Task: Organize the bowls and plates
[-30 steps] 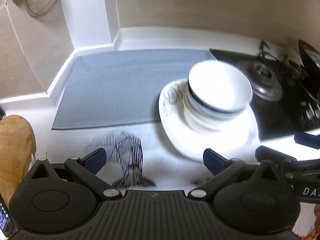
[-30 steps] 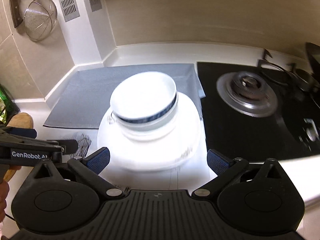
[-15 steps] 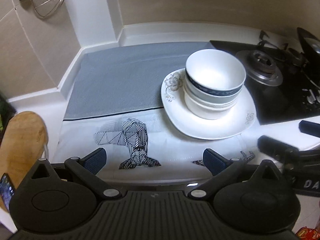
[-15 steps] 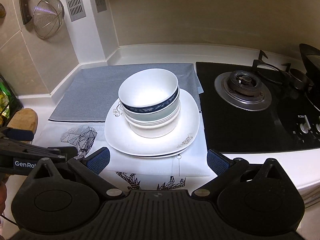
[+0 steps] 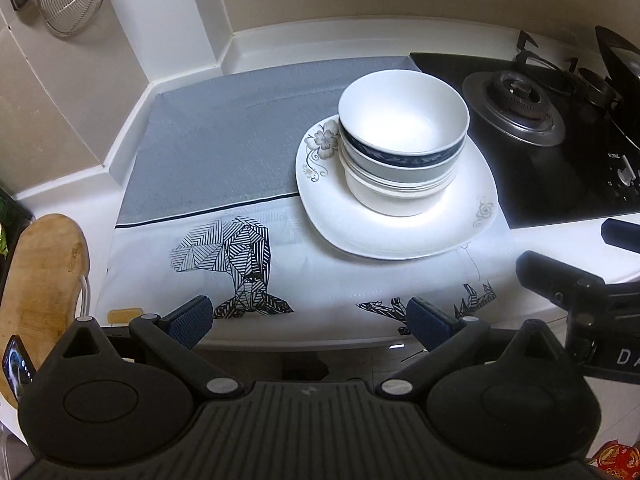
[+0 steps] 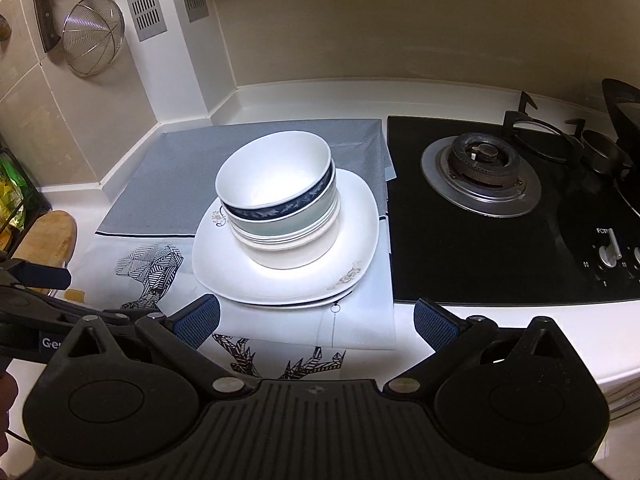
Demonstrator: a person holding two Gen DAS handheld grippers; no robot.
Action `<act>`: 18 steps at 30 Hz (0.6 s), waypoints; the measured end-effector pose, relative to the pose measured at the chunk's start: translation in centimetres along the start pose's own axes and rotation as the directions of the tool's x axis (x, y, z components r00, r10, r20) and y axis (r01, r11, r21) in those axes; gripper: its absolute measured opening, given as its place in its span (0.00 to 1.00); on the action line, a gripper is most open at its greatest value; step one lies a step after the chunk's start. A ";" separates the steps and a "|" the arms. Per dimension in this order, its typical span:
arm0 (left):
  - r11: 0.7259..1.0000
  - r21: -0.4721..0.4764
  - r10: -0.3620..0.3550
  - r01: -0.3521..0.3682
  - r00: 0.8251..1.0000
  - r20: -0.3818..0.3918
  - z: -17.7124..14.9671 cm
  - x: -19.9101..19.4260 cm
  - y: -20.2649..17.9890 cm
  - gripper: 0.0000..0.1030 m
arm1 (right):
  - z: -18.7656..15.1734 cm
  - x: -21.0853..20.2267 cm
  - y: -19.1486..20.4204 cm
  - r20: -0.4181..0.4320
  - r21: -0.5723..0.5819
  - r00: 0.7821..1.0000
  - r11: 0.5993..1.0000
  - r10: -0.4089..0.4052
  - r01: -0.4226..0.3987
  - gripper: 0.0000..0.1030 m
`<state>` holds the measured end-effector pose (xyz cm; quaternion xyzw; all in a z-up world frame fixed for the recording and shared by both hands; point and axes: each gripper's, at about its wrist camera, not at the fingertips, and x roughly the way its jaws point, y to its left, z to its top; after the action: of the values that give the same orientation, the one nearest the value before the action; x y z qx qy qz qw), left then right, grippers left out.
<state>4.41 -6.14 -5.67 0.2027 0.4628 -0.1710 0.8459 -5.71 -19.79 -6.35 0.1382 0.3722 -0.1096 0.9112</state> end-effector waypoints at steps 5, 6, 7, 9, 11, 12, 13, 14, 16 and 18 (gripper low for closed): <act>1.000 -0.012 0.013 -0.014 1.000 -0.005 0.2 0.1 -0.4 1.00 | 0.1 0.1 -0.5 -0.004 -0.003 1.000 1.000 0.003 -0.003 1.00; 1.000 -0.012 0.015 -0.015 1.000 -0.003 0.2 0.1 -0.4 1.00 | 0.1 0.1 -0.6 -0.004 -0.004 1.000 1.000 0.003 -0.003 1.00; 1.000 -0.011 0.019 -0.019 1.000 0.000 0.2 0.1 -0.5 1.00 | 0.1 0.0 -0.6 -0.003 -0.006 1.000 1.000 0.003 -0.003 1.00; 1.000 -0.007 0.026 -0.026 1.000 0.006 0.3 0.0 -0.6 1.00 | 0.2 0.0 -0.6 -0.003 -0.010 1.000 1.000 0.003 -0.003 1.00; 1.000 -0.005 0.027 -0.026 1.000 0.008 0.4 0.0 -0.7 1.00 | 0.2 0.1 -0.7 -0.004 -0.012 1.000 1.000 0.005 -0.005 1.00; 1.000 -0.006 0.027 -0.027 1.000 0.009 0.4 -0.1 -0.7 1.00 | 0.2 0.1 -0.7 -0.005 -0.014 1.000 1.000 0.006 -0.006 1.00; 1.000 -0.006 0.027 -0.027 1.000 0.009 0.4 0.0 -0.7 1.00 | 0.2 0.1 -0.7 -0.006 -0.015 1.000 1.000 0.006 -0.007 1.00; 1.000 -0.006 0.028 -0.028 1.000 0.008 0.4 0.0 -0.7 1.00 | 0.2 0.2 -0.7 -0.007 -0.016 1.000 1.000 0.008 -0.008 1.00; 0.999 -0.009 0.031 -0.031 0.999 0.007 0.4 0.0 -0.7 1.00 | 0.2 0.2 -0.7 -0.007 -0.016 1.000 1.000 0.009 -0.009 1.00; 0.999 -0.012 0.033 -0.033 0.999 0.009 0.4 -0.1 -0.6 1.00 | 0.1 0.2 -0.6 -0.007 -0.015 1.000 1.000 0.008 -0.008 1.00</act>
<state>4.34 -6.84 -5.55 0.2044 0.4566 -0.1553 0.8518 -5.67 -20.45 -6.50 0.1332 0.3757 -0.1026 0.9114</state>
